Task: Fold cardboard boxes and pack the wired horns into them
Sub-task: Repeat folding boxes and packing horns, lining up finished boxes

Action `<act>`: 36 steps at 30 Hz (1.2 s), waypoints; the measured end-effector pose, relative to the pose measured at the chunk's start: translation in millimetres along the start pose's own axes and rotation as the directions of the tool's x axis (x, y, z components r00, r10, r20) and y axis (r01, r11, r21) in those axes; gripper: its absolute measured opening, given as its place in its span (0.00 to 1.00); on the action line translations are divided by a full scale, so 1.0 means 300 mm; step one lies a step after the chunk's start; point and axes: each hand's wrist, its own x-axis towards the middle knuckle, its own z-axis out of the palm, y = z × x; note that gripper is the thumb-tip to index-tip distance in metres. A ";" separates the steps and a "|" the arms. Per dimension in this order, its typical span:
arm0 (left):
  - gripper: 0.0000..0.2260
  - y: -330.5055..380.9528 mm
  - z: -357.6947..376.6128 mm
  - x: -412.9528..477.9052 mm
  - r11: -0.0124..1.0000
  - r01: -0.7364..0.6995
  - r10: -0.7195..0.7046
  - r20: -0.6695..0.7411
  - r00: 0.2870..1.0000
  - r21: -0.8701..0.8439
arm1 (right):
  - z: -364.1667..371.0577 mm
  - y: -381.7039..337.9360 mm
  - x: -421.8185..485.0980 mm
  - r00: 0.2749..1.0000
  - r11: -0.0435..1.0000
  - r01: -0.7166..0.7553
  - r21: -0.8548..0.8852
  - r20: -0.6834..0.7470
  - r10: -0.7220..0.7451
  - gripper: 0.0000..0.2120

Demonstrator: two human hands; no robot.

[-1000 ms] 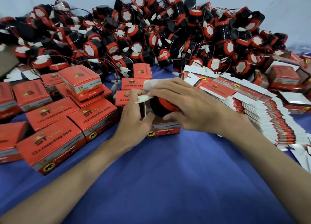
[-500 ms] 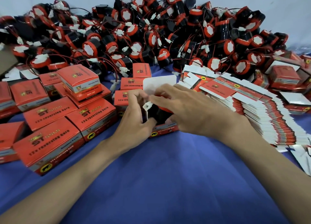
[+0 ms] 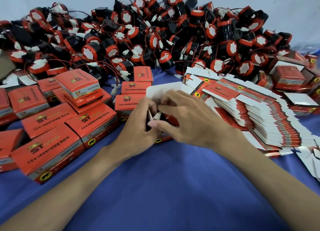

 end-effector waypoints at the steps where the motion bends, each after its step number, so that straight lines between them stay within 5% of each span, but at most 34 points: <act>1: 0.12 -0.002 0.003 -0.003 0.999 0.025 -0.024 0.016 1.000 -0.039 | 0.008 -0.008 0.000 1.000 1.000 -0.011 0.013 -0.020 0.011 0.23; 13: 0.11 -0.003 0.008 -0.004 0.985 0.028 -0.004 0.139 0.990 -0.170 | 0.059 -0.041 -0.019 0.991 0.981 0.021 0.192 -0.130 0.004 0.10; 25: 0.15 -0.005 -0.011 -0.010 0.963 0.079 -0.031 0.185 0.982 -0.257 | 0.100 -0.048 -0.046 0.980 0.996 0.053 0.073 -0.198 -0.037 0.07; 32: 0.18 -0.017 -0.001 0.000 0.959 0.134 -0.111 0.105 0.988 -0.249 | 0.117 -0.044 -0.051 0.981 0.955 0.026 0.297 -0.191 0.033 0.11; 36: 0.13 -0.013 -0.007 0.002 0.950 0.079 -0.046 0.115 0.992 -0.301 | 0.128 -0.053 -0.049 0.983 0.966 -0.001 0.257 -0.176 0.048 0.13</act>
